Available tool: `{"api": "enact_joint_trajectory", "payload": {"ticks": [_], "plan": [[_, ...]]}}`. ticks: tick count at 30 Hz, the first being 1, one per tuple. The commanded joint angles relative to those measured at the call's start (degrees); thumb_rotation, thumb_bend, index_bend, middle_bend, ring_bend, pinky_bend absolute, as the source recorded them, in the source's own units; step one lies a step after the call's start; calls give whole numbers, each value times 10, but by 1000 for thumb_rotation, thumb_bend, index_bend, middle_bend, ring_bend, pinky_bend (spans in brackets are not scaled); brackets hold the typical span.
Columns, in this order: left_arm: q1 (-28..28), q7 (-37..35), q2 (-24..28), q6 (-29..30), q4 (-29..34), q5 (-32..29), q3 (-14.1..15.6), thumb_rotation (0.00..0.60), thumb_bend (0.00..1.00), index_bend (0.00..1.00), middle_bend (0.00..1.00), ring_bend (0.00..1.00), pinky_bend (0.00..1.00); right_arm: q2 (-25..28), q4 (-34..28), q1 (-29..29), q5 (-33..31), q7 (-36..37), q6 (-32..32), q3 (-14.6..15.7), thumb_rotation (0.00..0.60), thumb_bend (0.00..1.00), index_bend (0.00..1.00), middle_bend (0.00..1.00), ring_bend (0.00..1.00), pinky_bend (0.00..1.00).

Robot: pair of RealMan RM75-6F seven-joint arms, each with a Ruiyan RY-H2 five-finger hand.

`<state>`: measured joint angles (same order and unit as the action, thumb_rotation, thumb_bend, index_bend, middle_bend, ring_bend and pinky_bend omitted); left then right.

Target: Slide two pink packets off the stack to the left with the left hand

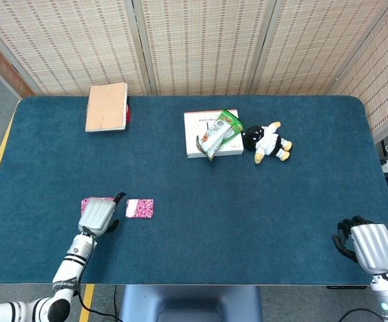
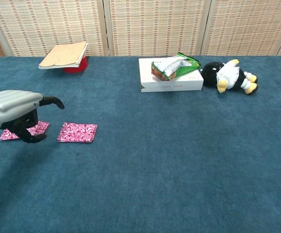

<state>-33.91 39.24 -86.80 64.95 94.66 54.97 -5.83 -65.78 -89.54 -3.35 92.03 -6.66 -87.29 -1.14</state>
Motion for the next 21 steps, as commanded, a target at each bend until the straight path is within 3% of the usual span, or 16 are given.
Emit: {"api": "enact_joint_trajectory", "payload": {"ticks": [1,21], "plan": [[-8,10,-19,2,-3,-10,-4,600,343,161,1000,1000,1000,1,-1,0,0,1,0,0,600,282,779,675,544,745],[-44,52,-95,4,-40,-77,-20,600,335,167,1000,1000,1000,4,-2,-1,1,5,0,0,600,282,778,675,544,745]]}}
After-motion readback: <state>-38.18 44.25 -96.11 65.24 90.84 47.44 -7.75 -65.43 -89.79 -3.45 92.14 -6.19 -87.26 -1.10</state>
